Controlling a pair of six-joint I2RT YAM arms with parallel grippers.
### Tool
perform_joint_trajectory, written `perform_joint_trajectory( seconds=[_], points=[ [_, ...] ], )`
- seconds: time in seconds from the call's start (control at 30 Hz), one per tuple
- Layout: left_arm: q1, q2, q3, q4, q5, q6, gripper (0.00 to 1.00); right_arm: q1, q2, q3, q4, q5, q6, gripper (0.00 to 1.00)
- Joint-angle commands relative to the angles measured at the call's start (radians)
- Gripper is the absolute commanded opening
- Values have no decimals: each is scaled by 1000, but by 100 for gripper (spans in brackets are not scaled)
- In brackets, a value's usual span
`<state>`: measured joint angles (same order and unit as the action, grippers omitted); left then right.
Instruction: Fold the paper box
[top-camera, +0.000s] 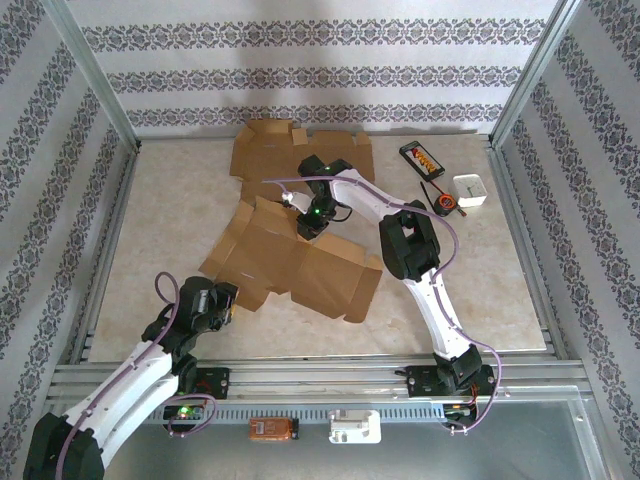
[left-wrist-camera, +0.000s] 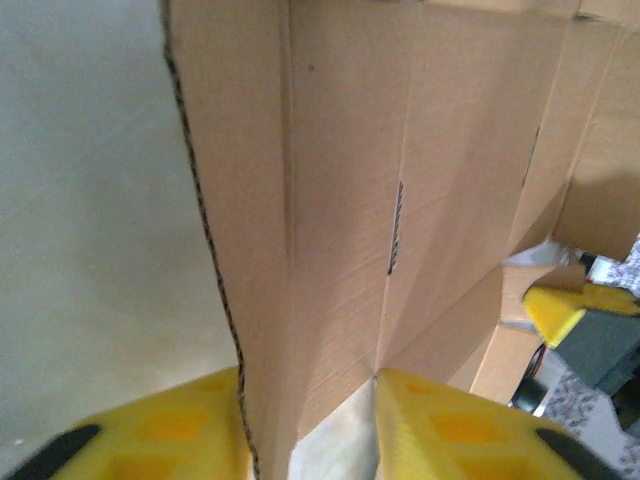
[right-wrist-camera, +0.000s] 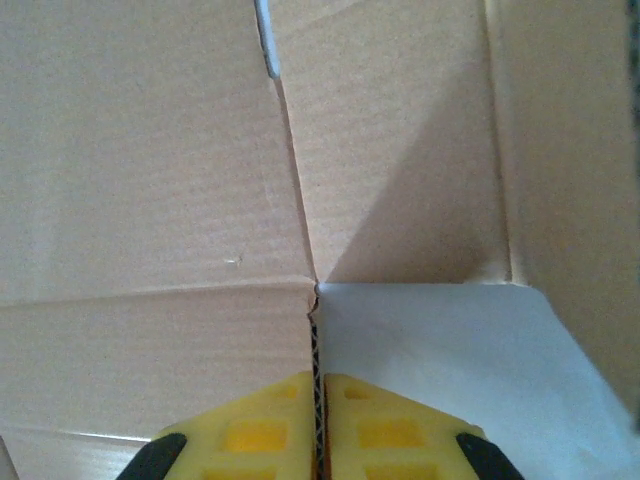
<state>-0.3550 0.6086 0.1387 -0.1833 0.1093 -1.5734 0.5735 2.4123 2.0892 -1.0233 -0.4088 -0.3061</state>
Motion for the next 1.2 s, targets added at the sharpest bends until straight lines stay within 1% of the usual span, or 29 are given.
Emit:
perform_joint_trajectory(
  seconds=[0.0,0.07,0.13,0.2,0.23,0.27,0.33,0.4,0.43,0.53,0.6,0.63,0.7,0.77,0.83,0.87,0.93,1.0,1.07,1.17],
  points=[
    [31,2,32,61,-44,74,23,2,-117,-106,80,-12,93,12],
    [50,-4,53,49,-41,147,9,0,-205,-230,178,-37,146,12],
    [70,-16,90,8,-38,232,0,0,-299,-356,278,-64,194,14],
    [82,-28,133,-48,-48,326,0,-1,-393,-486,386,-76,245,17],
    [84,-32,154,-70,-62,375,0,-2,-438,-547,436,-82,262,21],
    [86,-36,169,-76,-70,420,0,-3,-473,-600,472,-80,281,28],
    [87,-40,182,-27,-68,550,0,-15,-547,-675,515,-57,321,48],
    [89,-34,182,72,-40,719,0,-40,-619,-705,531,-31,370,58],
    [89,-27,185,128,-17,833,0,-59,-666,-722,545,-27,398,62],
    [89,20,234,181,63,1114,0,-95,-795,-753,613,12,415,78],
    [88,63,285,170,138,1254,0,-93,-847,-756,659,60,351,85],
    [89,86,311,159,190,1318,0,-90,-872,-760,688,72,289,85],
    [87,119,340,182,250,1374,0,-85,-902,-771,760,73,160,85],
    [85,137,365,196,300,1427,0,-79,-911,-764,806,41,-32,86],
    [86,138,384,200,319,1483,0,-71,-900,-742,807,21,-249,89],
    [86,136,391,197,321,1511,0,-68,-886,-718,783,6,-360,89],
    [86,136,405,185,325,1566,0,-70,-844,-645,711,-33,-503,90],
    [87,141,417,172,337,1599,0,-74,-788,-553,598,-95,-616,88],
    [85,144,423,167,353,1607,0,-77,-727,-465,504,-143,-684,85],
    [85,146,418,182,357,1598,0,-82,-633,-358,409,-183,-710,77]
  ],
)
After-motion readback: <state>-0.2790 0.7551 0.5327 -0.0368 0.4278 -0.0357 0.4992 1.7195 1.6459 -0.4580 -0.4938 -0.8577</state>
